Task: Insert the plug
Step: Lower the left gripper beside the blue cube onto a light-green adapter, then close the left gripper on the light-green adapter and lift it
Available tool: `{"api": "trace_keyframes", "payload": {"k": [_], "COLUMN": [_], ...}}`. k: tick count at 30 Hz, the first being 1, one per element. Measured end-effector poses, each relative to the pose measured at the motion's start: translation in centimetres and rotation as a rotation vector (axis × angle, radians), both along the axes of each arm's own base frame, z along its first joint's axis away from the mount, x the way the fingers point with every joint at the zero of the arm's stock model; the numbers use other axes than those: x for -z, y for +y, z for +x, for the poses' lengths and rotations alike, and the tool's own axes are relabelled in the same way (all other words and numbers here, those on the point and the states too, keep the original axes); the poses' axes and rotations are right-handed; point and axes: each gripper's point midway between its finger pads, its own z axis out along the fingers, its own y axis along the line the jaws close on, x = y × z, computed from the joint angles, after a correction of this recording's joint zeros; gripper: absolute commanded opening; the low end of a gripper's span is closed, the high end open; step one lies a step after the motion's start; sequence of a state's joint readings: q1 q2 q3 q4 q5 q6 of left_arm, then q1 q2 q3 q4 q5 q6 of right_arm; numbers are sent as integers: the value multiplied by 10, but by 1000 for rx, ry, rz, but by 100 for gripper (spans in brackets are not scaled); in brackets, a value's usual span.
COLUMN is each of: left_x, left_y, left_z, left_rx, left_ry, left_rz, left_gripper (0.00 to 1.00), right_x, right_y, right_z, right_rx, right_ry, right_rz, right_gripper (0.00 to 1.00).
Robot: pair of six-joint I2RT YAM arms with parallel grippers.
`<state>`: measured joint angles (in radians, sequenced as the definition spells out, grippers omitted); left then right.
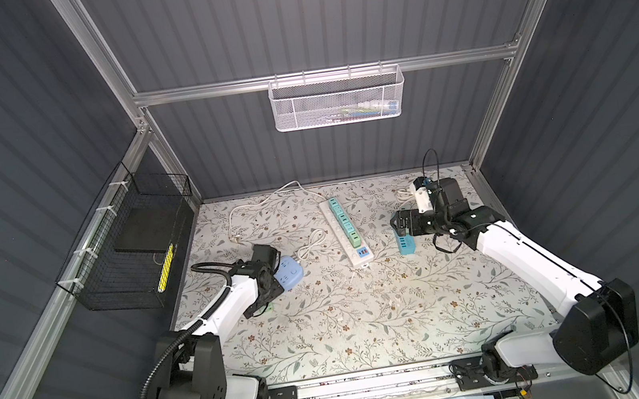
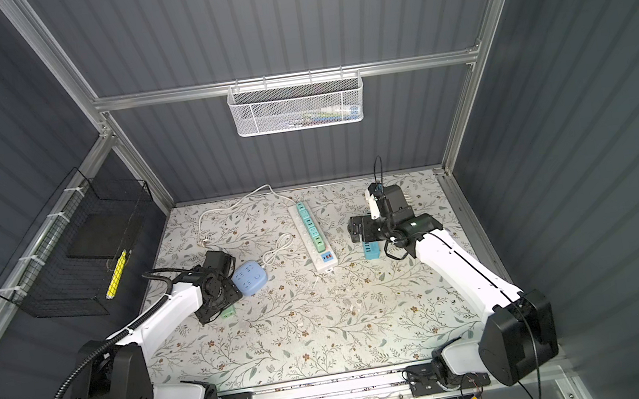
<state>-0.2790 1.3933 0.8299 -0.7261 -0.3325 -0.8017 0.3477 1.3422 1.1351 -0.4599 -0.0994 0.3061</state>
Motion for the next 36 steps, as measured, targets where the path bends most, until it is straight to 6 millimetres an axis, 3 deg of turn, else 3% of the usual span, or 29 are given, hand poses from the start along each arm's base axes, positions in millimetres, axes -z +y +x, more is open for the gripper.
{"api": "trace_keyframes", "payload": {"k": [5, 21, 24, 36], "left_x": [14, 36, 37, 6], "left_y": [0, -6, -7, -15], "left_z": [-9, 7, 6, 4], "left_rx": [-8, 59, 71, 167], "left_ry": [42, 58, 59, -9], "left_rz": [-26, -55, -59, -100], "left_gripper": [74, 51, 42, 36], "right_x": [4, 3, 3, 4], "right_y": [0, 0, 0, 5], "right_z": [-1, -2, -2, -3], "right_rx": [-1, 1, 1, -6], "right_ry": [4, -1, 0, 5], "right_rz": [1, 11, 11, 19], "right_gripper": [99, 98, 98, 96]}}
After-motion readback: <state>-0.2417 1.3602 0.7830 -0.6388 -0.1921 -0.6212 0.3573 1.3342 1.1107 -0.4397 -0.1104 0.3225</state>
